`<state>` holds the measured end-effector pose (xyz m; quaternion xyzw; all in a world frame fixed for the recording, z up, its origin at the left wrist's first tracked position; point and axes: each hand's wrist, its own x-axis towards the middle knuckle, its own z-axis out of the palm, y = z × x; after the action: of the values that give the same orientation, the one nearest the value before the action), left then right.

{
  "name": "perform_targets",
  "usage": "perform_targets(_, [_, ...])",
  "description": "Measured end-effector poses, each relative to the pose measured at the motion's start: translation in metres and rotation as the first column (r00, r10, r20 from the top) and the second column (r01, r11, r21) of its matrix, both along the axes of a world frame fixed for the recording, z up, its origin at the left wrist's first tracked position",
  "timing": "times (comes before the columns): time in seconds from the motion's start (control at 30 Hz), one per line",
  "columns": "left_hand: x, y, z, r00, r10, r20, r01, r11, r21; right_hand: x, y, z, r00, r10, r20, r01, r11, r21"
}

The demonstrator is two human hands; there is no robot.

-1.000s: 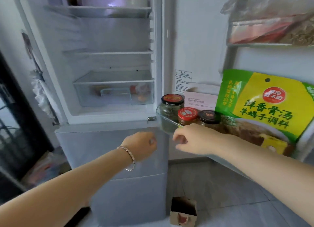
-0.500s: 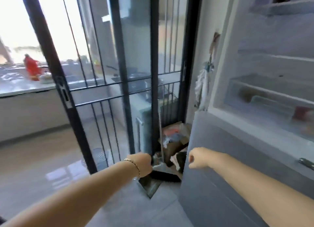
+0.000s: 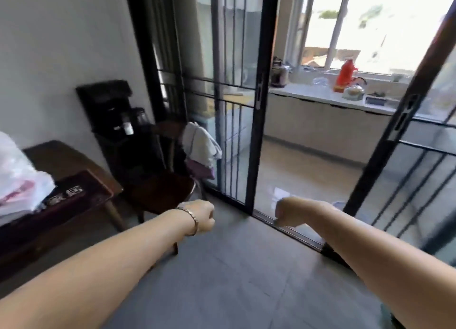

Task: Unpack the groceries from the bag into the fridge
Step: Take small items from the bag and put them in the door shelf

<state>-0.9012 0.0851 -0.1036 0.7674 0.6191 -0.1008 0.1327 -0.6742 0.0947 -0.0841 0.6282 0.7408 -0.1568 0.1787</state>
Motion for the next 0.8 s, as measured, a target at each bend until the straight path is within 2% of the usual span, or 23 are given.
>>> perform_targets(0.1, [-0.121,-0.019,-0.001,0.974,0.222,0.042,-0.223,0.975,0.009,-0.129,0.029,-0.002,0.974,0.228,0.006,-0.228,0.974,0.008])
perform_targets(0.17, [-0.200,-0.036,0.000,0.944,0.331,0.013,-0.331,0.944,0.000,-0.217,0.041,-0.007,0.940,0.341,0.003,-0.340,0.939,-0.057])
perform_targets(0.27, [-0.322,-0.060,0.001,0.878,0.479,-0.027,-0.479,0.878,-0.017,-0.353,0.057,-0.011,0.892,0.450,-0.028,-0.451,0.887,-0.103])
perform_targets(0.43, [-0.475,-0.095,0.011,0.726,0.687,0.003,-0.687,0.726,0.011,-0.534,0.059,0.003,0.772,0.631,-0.076,-0.634,0.773,-0.027])
perform_targets(0.6, [-0.573,-0.098,0.004,0.584,0.809,0.064,-0.811,0.579,0.079,-0.648,0.067,0.011,0.657,0.751,-0.068,-0.754,0.655,-0.048])
perform_targets(0.73, [-0.625,-0.072,-0.008,0.535,0.834,0.133,-0.843,0.519,0.141,-0.710,0.104,0.000,0.582,0.809,-0.083,-0.808,0.587,0.052])
perform_targets(0.8, [-0.649,-0.052,-0.010,0.535,0.832,0.146,-0.841,0.508,0.183,-0.739,0.135,-0.004,0.582,0.799,-0.152,-0.788,0.600,0.137])
